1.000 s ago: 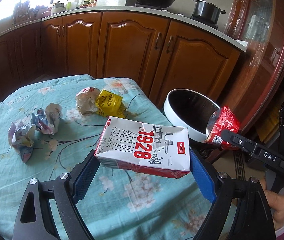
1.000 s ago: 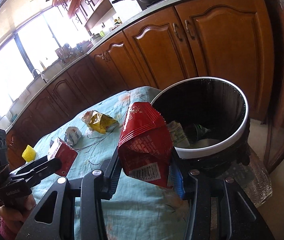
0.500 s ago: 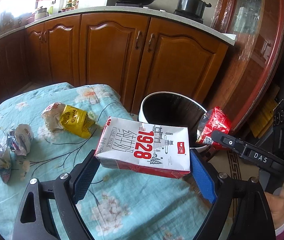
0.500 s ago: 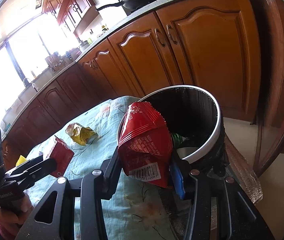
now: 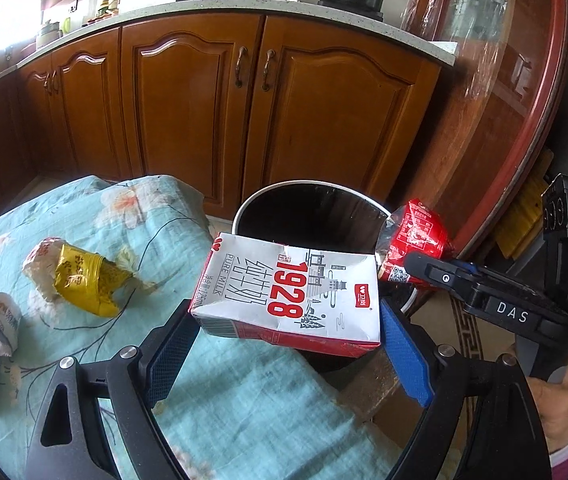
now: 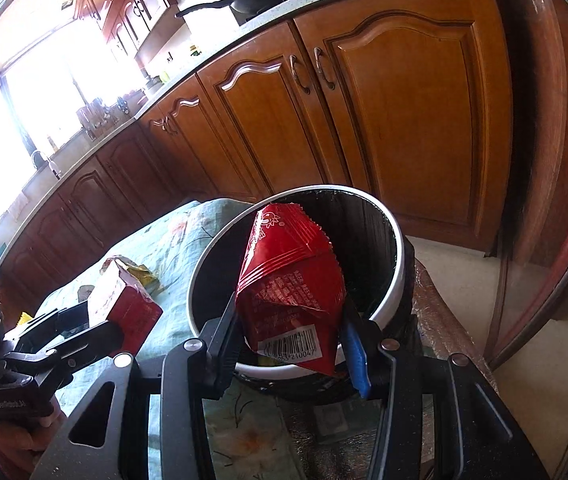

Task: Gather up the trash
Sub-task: 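Carry red bag and white carton over the bin and open both tools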

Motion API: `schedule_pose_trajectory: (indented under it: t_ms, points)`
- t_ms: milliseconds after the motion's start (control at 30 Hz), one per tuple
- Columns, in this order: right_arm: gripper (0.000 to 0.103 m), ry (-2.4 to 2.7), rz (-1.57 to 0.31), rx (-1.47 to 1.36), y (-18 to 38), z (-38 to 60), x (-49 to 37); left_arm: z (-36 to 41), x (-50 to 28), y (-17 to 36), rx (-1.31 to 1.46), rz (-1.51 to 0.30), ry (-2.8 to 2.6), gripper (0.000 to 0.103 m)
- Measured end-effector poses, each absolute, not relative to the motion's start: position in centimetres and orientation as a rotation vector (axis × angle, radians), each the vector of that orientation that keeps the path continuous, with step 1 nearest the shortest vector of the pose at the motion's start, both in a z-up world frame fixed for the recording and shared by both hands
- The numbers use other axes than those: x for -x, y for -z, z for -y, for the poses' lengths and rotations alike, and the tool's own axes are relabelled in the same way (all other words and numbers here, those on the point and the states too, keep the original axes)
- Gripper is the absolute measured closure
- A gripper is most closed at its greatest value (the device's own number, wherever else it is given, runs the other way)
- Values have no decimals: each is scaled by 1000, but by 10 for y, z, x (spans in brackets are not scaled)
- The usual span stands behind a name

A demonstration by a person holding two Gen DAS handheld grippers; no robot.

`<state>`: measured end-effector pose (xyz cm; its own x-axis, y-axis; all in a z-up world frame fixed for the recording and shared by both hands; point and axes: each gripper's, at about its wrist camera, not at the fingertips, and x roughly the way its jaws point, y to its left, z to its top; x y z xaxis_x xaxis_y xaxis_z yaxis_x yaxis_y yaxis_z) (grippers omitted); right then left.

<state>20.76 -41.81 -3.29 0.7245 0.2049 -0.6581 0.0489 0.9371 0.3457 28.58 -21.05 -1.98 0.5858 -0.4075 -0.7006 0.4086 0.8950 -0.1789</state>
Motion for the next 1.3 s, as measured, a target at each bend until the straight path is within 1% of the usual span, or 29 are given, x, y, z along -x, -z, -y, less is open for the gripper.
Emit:
schedule_pose_trajectory:
  t_ms: [433,733,867,900,933,967,1100,1233,1300]
  points:
    - [57,-92,-795,-313,34,428,-228,247,-327,30,-80,-857,489,15]
    - [57,-94,-824,-298,38,437,-237,266,-342,38,-114,-873,497,15]
    - [52,-91,-834,-296,40,438,-247,273,-350,42,-105,-900,508,13]
    - [49,-93,-836,-303,41,439,-248,274,-351,42,-104,-908,507,13]
    - [43,-92,-838,-311,42,441,-250,275,-351,42,-103,-912,505,13]
    - [41,-92,-839,-317,42,442,-251,275,-352,42,-100,-916,505,13]
    - [38,-87,-830,-337,40,447,-251,271,-352,43,-85,-922,497,13]
    - [31,-89,-817,-359,40,449,-247,262,-348,44,-48,-924,500,13]
    - [31,-87,-814,-367,40,449,-244,259,-346,43,-46,-913,524,13]
